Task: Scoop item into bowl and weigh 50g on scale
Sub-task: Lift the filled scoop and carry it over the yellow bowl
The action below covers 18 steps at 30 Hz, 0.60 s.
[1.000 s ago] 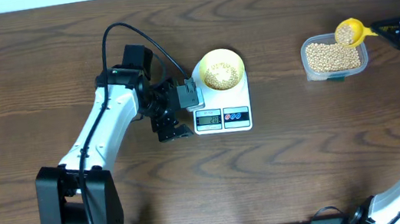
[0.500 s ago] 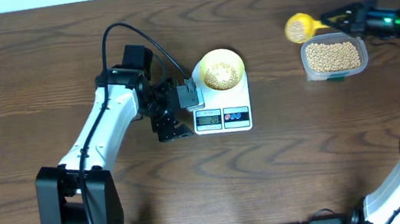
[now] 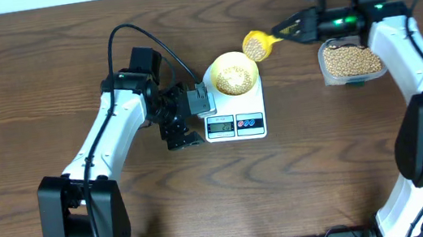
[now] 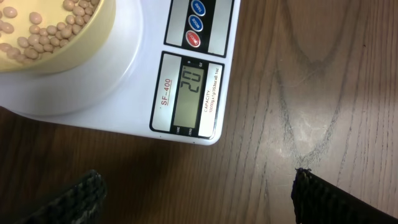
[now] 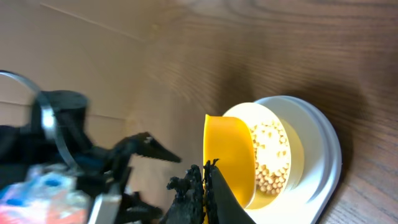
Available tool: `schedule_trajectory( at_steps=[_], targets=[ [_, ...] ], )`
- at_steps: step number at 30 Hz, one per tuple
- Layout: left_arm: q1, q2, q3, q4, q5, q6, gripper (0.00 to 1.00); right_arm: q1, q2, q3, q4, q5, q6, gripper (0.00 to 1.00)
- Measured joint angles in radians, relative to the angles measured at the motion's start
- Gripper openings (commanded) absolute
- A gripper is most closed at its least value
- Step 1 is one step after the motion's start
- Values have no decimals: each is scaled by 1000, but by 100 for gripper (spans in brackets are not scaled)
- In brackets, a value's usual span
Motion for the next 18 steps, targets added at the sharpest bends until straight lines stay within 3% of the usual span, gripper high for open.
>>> schedule_trajectory(
  at_steps=[9, 18],
  targets=[
    [0, 0, 0, 0, 0, 0, 98, 123, 0, 0, 17, 232, -51, 1],
    [0, 0, 0, 0, 0, 0, 98, 171, 0, 0, 30, 293, -150, 1]
  ],
)
